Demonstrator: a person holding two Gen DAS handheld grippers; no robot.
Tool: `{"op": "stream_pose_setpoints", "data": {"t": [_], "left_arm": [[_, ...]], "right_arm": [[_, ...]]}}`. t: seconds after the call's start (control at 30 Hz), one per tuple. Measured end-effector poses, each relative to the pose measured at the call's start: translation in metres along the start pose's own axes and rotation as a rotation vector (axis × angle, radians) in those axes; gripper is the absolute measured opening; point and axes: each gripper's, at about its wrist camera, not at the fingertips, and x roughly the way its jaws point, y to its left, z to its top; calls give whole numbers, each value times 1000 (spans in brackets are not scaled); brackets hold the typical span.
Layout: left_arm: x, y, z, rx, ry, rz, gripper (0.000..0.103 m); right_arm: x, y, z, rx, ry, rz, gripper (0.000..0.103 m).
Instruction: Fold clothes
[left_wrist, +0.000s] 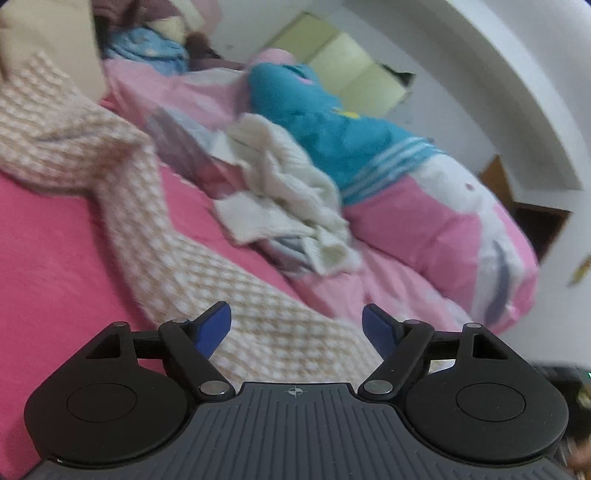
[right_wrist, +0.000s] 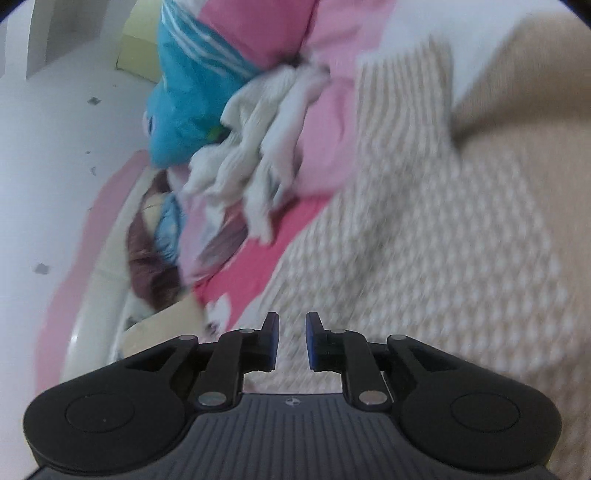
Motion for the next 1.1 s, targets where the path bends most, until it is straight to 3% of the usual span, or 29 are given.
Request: {"op": "stream_pose_setpoints", "data": {"t": [0.13, 0.27, 0.4, 0.53, 0.63, 0.87, 1.03, 1.1], "left_arm": [[-18, -1, 23, -46, 23, 77, 79], [-45, -11, 53, 43, 77, 101, 79], [-72, -16, 99, 144, 154, 94, 79], [-88, -2, 143, 211, 203, 104, 81], [-85, 27, 163, 270, 217, 169, 83], [-53, 93, 176, 356, 272, 320, 82], [-34, 108, 167, 429, 356, 358, 82], [-26, 115, 163, 430, 372, 367, 82]], "right_arm": [[-19, 11, -14, -4, 2, 38, 16], [-46, 35, -21, -59, -38, 84, 16], [-53, 50, -27, -1, -58, 232, 17], [-22, 57, -40, 88, -2, 361, 18], [16, 60, -56, 78, 58, 343, 19], [48, 9, -73, 114, 42, 343, 19], [70, -28, -85, 142, 27, 345, 20], [72, -26, -86, 115, 27, 340, 27]]}}
